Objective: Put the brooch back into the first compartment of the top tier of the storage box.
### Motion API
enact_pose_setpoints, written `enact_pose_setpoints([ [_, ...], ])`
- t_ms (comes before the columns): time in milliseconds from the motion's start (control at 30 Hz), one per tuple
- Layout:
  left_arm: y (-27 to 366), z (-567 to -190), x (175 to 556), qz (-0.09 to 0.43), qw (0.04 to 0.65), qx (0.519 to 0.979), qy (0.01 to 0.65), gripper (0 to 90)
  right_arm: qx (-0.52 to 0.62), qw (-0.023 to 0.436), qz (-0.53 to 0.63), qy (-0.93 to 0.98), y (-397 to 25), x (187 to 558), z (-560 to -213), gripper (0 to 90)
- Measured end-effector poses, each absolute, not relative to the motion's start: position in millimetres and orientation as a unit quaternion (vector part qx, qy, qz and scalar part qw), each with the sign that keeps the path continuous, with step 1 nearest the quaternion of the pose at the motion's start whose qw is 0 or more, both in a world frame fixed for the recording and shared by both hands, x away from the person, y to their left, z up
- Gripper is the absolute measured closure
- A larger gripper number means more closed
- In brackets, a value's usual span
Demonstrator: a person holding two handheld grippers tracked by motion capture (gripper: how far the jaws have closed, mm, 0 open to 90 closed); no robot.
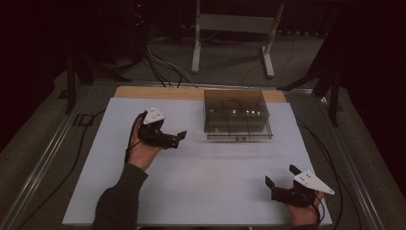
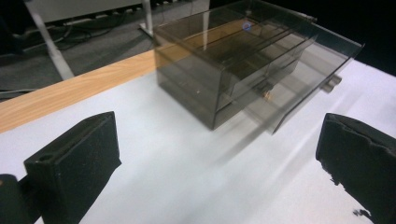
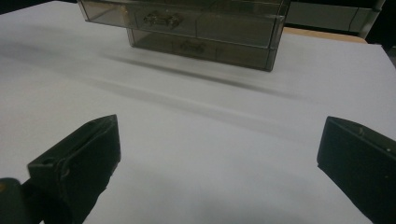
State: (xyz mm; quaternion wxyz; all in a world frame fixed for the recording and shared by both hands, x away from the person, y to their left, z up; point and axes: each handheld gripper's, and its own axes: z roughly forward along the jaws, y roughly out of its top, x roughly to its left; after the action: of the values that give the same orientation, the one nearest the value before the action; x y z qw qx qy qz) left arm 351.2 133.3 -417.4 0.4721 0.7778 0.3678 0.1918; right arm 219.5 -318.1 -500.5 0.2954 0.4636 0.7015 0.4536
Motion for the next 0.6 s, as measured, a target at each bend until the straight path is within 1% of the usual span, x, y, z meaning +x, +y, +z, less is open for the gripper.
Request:
enact_pose_setpoints([
  [233,170.7,-425.7,333.4,0.188,0.496,0.759,0.378,0.3,0.461,0.293,0.455,0.704,-314.9,219.4,-501.0,0.0],
  [433,194.7,-434.4,320.1,0.196,0.512,0.748,0.373,0.4,0.459,0.290,0.454,0.706,-312.4,219.6,-501.5,0.0],
  [600,210.6,-444.2,305.6,0.215,0.507,0.745,0.376,0.4,0.460,0.285,0.461,0.704,-312.4,219.7,-501.5,0.0],
])
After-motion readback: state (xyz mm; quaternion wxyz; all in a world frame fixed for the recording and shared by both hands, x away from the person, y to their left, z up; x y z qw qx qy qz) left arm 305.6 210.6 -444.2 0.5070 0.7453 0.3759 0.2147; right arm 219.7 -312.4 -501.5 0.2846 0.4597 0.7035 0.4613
